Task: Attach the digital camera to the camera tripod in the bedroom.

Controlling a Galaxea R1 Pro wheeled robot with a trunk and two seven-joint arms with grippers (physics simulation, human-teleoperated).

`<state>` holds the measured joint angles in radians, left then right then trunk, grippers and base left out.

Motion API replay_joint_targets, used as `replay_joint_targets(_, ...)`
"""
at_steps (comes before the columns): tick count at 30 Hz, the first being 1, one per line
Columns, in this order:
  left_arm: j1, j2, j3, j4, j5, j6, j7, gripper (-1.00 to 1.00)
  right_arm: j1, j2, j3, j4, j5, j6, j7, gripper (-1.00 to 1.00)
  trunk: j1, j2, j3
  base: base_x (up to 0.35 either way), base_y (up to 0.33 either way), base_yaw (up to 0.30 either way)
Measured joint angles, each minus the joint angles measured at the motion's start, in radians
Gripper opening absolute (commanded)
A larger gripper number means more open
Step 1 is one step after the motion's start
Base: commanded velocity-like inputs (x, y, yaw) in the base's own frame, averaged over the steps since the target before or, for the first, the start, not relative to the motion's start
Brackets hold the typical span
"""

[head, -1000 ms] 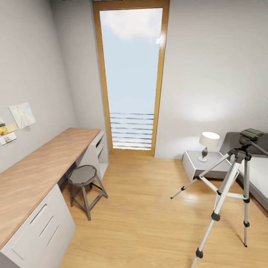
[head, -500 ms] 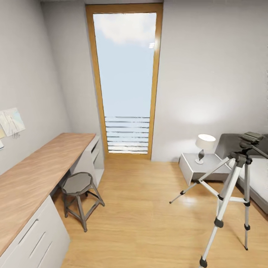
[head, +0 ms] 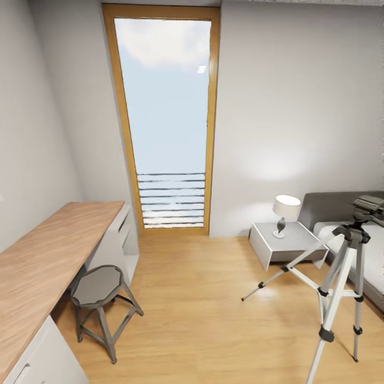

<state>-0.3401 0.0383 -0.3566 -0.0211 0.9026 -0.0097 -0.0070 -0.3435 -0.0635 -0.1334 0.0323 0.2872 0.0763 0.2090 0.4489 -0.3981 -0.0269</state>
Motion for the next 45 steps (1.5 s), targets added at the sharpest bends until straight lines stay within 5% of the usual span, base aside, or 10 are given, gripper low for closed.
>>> replay_joint_targets(45,0.000,-0.002,0.003,0.000,-0.001,-0.001,0.001,-1.00,0.000,-0.001,-0.001,0.001,0.000,0.001,0.005,1.00,0.000,-0.001,0.015,0.047,0.040,-0.266)
